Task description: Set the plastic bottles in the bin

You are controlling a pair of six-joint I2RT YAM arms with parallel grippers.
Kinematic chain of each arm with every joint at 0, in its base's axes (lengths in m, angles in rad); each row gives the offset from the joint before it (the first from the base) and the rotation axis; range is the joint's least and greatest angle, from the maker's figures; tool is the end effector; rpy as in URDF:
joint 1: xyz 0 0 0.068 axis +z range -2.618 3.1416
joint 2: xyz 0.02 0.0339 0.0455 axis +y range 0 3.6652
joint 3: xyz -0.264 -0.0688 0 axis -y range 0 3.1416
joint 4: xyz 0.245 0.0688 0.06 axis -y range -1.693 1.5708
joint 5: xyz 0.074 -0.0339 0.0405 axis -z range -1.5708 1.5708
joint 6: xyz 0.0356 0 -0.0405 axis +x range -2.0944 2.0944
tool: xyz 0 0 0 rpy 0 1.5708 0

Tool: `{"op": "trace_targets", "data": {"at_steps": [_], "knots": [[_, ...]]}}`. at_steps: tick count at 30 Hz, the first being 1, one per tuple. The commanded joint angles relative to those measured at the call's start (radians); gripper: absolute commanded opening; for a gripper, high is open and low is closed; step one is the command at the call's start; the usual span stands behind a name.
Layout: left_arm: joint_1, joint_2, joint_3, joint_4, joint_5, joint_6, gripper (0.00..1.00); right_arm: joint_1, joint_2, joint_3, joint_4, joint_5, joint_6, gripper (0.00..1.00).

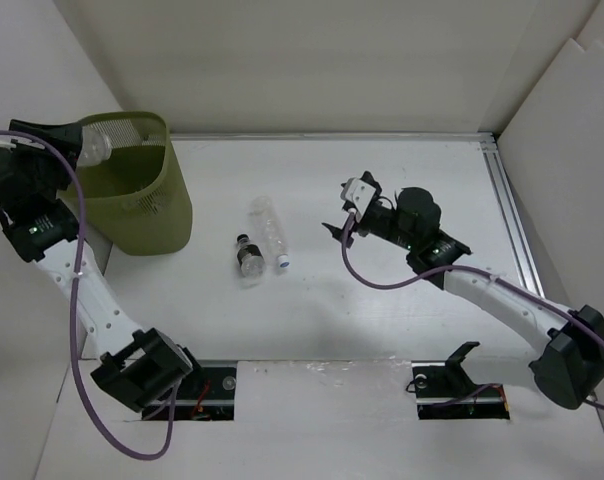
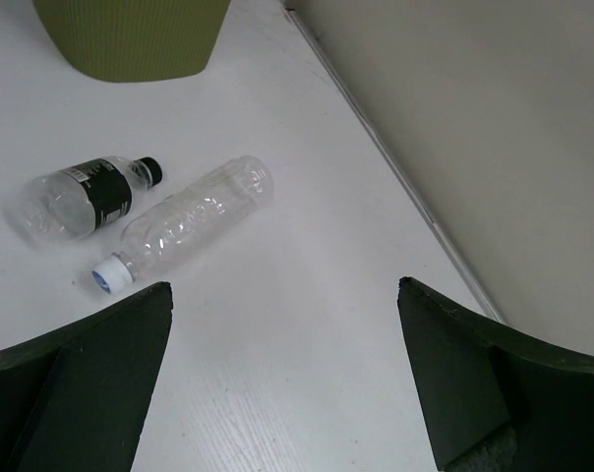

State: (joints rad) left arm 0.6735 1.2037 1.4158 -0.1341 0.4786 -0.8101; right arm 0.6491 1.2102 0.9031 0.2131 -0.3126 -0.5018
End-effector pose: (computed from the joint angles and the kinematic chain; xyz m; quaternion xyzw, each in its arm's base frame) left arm 0.2114 0.1477 0.4784 -0.3174 0.6039 -0.2092 0.7006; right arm 0.2212 0.1816 0.3335 -0.4855 0.5559 0.1637 0.6546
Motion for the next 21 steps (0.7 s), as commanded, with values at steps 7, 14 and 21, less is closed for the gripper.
{"op": "trace_targets", "data": {"at_steps": [7, 14, 21], "knots": [[-0.044, 0.148, 0.153, -0.073, 0.051, 0.051, 1.00, 0.107, 0.144, 0.086, 0.000, 0.113, 0.046, 1.00], [-0.104, 0.113, 0.265, -0.159, 0.025, 0.107, 1.00, 0.199, 0.392, 0.274, -0.081, 0.366, 0.307, 1.00], [-0.114, 0.002, 0.229, -0.225, 0.026, 0.127, 1.00, 0.208, 0.676, 0.534, -0.171, 0.409, 0.442, 1.00]]}}
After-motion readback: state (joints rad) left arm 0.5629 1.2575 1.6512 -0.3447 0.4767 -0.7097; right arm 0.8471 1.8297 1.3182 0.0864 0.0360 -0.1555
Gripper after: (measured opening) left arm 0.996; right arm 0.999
